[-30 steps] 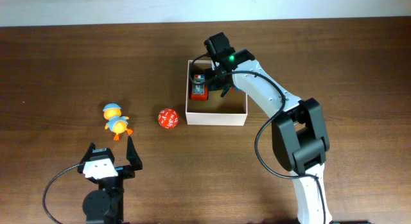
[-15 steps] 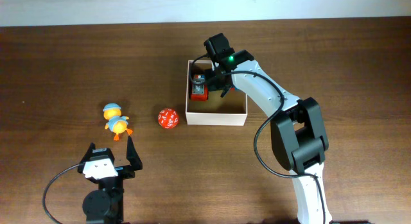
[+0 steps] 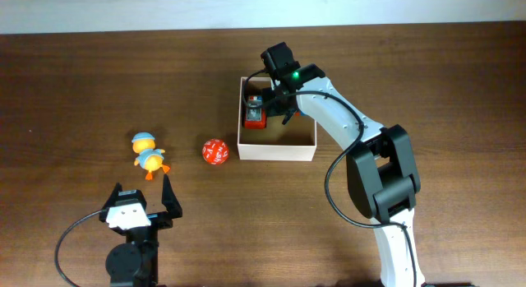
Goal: Pack container
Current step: 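Lower the wheel into the box between the truck and cube, then open the right gripper to release the wheel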
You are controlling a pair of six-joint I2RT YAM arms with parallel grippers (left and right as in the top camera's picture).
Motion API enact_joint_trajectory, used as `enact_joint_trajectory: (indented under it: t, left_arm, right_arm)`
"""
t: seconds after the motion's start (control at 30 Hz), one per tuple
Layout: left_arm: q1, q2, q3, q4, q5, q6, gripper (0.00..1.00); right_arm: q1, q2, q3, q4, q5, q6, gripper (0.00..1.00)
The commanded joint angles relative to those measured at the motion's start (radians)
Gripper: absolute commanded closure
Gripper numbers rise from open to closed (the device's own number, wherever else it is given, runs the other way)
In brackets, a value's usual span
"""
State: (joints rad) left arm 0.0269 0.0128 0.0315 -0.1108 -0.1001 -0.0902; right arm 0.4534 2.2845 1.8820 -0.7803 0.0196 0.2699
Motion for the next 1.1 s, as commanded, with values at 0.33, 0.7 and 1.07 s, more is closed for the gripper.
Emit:
enact_joint_trajectory:
  t: [0.33,0.7,1.07]
  left_arm:
    - [0.005,-0.006,-0.006,0.003,0.018,0.016,0.01]
    - [0.005,-0.006,-0.006,0.003,0.018,0.016,0.01]
    - [0.005,-0.006,-0.006,0.003,0.018,0.016,0.01]
  right_arm:
    - [0.004,0.013,0.016,0.008,0.019,0.008,0.48]
    - [0.004,0.013,0.016,0.011,0.019,0.008,0.43]
    - [0.003,0.004,0.105,-0.054,0.023,-0.002,0.44]
